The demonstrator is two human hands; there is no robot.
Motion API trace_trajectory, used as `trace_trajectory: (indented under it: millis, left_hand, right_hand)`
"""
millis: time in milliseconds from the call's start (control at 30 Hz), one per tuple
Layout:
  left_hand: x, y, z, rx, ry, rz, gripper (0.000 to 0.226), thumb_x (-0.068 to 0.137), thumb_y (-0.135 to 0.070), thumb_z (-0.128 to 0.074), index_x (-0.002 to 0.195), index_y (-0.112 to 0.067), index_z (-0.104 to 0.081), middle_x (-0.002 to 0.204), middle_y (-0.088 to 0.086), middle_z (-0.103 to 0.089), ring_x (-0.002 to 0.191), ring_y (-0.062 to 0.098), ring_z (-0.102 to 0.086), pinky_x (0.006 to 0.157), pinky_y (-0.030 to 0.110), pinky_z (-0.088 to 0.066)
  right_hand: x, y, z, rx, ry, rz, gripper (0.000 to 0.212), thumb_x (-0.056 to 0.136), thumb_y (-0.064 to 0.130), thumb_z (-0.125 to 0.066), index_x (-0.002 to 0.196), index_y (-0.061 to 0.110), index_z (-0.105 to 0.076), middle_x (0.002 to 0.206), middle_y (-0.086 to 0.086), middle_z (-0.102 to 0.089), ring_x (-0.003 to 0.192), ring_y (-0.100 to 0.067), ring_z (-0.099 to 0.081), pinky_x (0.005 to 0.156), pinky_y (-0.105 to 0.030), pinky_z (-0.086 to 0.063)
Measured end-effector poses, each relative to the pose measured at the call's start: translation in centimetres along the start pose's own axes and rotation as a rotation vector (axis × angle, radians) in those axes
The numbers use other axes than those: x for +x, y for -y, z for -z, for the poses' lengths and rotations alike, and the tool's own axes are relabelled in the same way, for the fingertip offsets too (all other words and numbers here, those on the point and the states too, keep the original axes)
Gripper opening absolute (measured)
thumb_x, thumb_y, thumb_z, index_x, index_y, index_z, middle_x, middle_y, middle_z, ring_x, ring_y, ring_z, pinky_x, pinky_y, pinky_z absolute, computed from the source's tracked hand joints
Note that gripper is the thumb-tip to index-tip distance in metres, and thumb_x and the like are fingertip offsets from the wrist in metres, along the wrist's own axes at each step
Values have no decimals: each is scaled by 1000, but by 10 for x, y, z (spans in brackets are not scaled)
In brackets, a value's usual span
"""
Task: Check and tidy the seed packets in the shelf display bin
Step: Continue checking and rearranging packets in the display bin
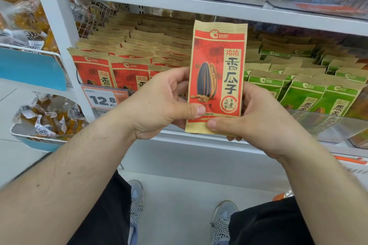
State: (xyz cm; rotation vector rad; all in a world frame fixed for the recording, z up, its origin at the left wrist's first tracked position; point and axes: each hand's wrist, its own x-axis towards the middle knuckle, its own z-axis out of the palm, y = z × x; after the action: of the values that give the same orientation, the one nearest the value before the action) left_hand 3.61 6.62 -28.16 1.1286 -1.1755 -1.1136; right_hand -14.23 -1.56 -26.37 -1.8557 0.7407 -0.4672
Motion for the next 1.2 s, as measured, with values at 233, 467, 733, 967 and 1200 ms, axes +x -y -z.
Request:
trace_trajectory:
  millis: [233, 467, 733, 967, 1200]
  left_hand:
    - [0, 0, -5, 96, -100, 58, 35, 85, 4, -67, 113, -16, -65, 109, 6, -72, 83, 23, -73, 57, 34, -60]
    - [0, -7, -11, 178, -252, -23, 28, 80, -42, -69, 105, -30, -67, 101, -3, -75, 89, 20, -73, 75, 44, -61]
    - [1, -5, -21, -185, -265, 26, 13, 73, -20, -59, 80, -15, -69, 75, 11, -64, 68, 25, -65, 66, 40, -57]
    - [5, 2, -13, -377, -192, 243, 41, 62, -11, -52, 97, -16, -74, 105, 14, -72, 97, 33, -68, 96, 55, -50]
    - [-1, 11, -16, -131, 146, 424, 43, 61, -5, -53, 101, -13, -69, 104, 13, -73, 97, 31, -69, 96, 50, -51]
  right_hand:
    - [-1, 1, -2, 65, -10, 40, 49, 75, -12, -73, 108, 20, -57, 83, -7, -73, 55, -21, -63, 48, -31, -52]
    - [-7, 1, -27, -354, -319, 350, 76, 74, 1, -67, 134, 42, -47, 89, 20, -67, 73, 1, -65, 70, -16, -54]
    - [-11, 0, -48, -629, -259, 402, 93, 73, 39, -71, 152, 34, -23, 94, 16, -50, 80, -8, -55, 73, -37, -54]
    - [-2, -6, -40, -235, -364, 357, 49, 71, 33, -70, 119, 33, -66, 73, 13, -52, 63, -5, -51, 64, -21, -46]
    - [2, 0, -20, 312, -400, 149, 26, 83, 18, -73, 103, 29, -61, 91, 6, -72, 73, -10, -71, 57, -29, -55]
